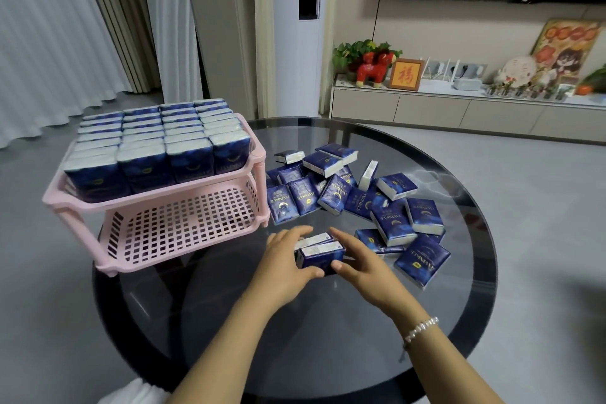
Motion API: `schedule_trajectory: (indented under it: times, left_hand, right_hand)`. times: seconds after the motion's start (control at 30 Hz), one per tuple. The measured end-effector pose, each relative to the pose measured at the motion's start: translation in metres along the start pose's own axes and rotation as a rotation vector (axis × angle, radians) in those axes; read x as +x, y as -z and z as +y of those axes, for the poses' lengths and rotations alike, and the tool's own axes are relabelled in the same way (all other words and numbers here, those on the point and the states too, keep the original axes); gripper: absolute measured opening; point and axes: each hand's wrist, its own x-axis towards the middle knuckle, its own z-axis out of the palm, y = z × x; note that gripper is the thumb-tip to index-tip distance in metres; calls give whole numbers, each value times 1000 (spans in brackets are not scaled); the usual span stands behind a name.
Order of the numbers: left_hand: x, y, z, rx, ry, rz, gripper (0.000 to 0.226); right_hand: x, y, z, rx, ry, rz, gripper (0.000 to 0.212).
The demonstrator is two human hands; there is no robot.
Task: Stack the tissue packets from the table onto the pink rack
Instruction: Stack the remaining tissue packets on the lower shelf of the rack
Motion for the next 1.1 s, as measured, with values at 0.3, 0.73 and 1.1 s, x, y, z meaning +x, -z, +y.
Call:
schedule_trajectory:
  times: [0.3,0.73,1.1]
  left_hand:
    - [-3,-4,-4,286,-121,-108,66]
    - [-1,-13,2,-53,18,62,57]
    - [3,-4,5,-497,182,55,40]
  right_hand:
    - [3,2,0,-248,73,29,54]
    - [18,77,-18,-1068,-237,356,49]
    - [21,60,-15,-623,18,356,65]
